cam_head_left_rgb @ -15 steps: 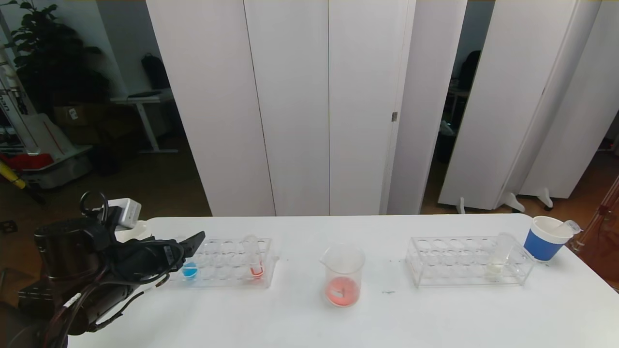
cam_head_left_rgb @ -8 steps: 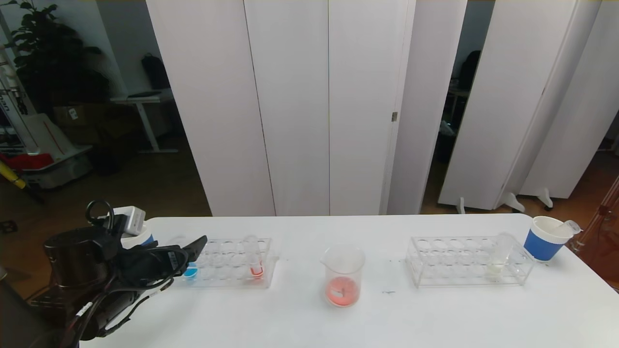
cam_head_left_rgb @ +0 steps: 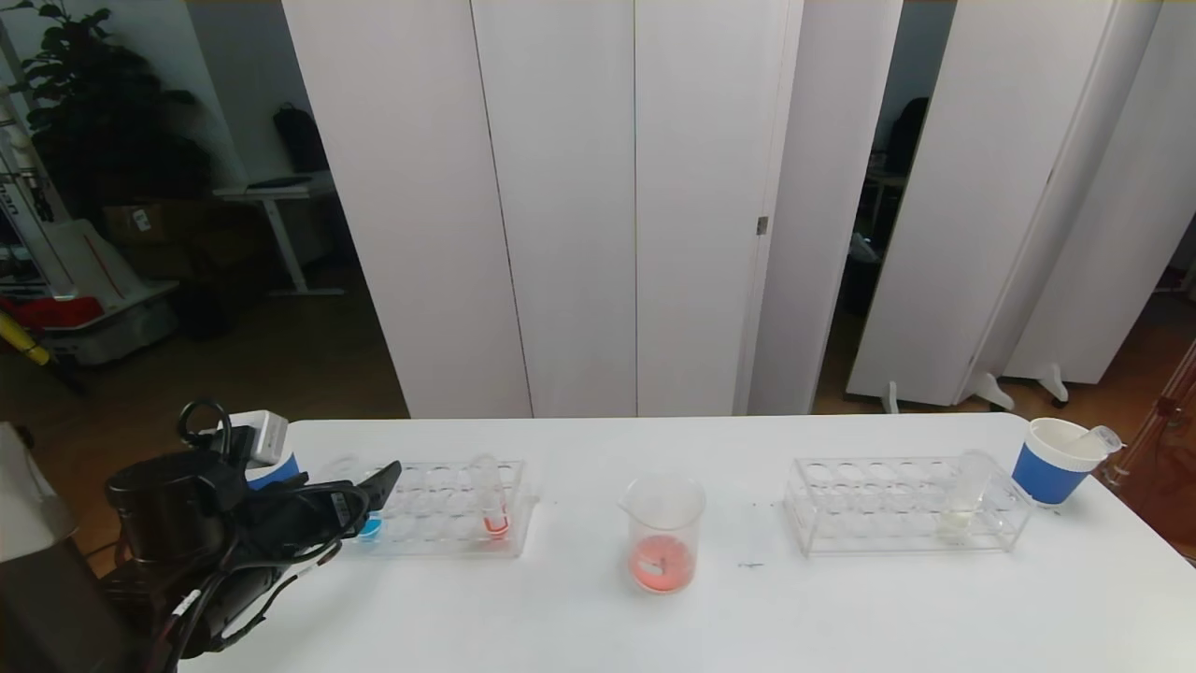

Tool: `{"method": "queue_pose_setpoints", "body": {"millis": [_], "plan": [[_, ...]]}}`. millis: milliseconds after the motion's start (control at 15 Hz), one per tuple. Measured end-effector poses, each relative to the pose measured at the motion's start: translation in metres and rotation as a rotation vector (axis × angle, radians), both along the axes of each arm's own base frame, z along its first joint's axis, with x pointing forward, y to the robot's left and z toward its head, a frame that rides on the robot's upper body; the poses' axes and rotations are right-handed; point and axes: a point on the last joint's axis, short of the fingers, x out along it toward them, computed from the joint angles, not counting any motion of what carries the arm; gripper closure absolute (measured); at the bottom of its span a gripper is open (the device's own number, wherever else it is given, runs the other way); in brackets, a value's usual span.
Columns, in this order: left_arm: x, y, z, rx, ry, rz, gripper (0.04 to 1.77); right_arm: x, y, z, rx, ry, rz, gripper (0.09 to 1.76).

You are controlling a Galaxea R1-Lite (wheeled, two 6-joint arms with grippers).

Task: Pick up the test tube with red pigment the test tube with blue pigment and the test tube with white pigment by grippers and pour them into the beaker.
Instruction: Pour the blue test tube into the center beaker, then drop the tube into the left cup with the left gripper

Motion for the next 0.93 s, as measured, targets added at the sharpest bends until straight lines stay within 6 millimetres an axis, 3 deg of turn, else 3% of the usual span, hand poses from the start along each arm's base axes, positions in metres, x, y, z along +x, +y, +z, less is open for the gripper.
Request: {"method": "queue_pose_setpoints", "body": {"millis": [933], "plan": [[0.010,0.006,-0.021,0.006,-0.012,0.026,0.06,0.000,0.000,0.000,0.000,0.000,0.000,0.10]]}}
